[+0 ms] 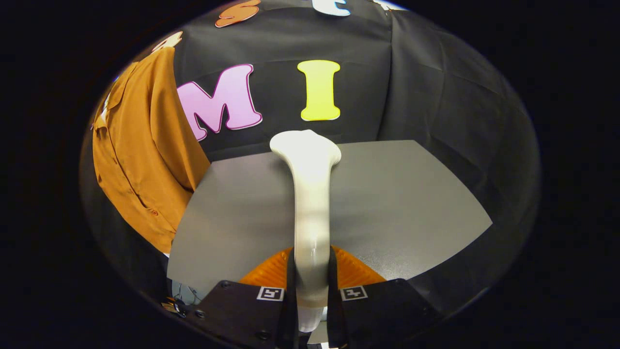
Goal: Iron the clothes twice with a garment steamer, once on the left side and once on the right side.
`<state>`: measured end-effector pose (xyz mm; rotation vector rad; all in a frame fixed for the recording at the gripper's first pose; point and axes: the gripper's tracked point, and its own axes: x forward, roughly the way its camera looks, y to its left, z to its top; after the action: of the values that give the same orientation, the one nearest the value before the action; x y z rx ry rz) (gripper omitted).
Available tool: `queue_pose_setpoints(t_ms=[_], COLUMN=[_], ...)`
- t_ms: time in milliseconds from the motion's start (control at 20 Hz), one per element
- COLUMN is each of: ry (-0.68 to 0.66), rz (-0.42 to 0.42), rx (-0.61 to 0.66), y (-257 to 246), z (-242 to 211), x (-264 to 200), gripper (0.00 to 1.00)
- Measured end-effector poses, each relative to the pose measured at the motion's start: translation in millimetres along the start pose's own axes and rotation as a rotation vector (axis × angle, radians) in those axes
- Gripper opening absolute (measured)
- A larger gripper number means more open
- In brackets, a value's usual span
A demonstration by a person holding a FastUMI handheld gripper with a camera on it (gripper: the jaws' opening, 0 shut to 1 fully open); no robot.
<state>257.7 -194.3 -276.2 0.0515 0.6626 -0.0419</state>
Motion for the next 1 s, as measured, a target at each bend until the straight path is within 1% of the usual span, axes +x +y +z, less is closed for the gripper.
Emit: queue_pose_setpoints(t_ms=[150,250,350,450,600,750,900,1000], ry=[-0.083,-0.133,-0.184,-0.236,-0.331,-0.399,-0.436,-0.455], rz=[-0.016,-0.035,-0.025,-0.006,0.043,0.070,0.103,0.111], rx=[0.014,0.000,0.013,0.016,0.032,0.035,0.026,0.004], y=[0.7,2.8,19.2,41.1,83.9,124.4,168.6,194.8], z=[19.2,29.2,37.9,43.9,53.8,56.0,57.2,59.2], x=[-26.0,-53.0,-84.4,-116.3,-160.5,-184.8,-202.8,-208.8], gripper=[0.27,0.27,0.27,0.27,0.27,0.27,0.27,0.27])
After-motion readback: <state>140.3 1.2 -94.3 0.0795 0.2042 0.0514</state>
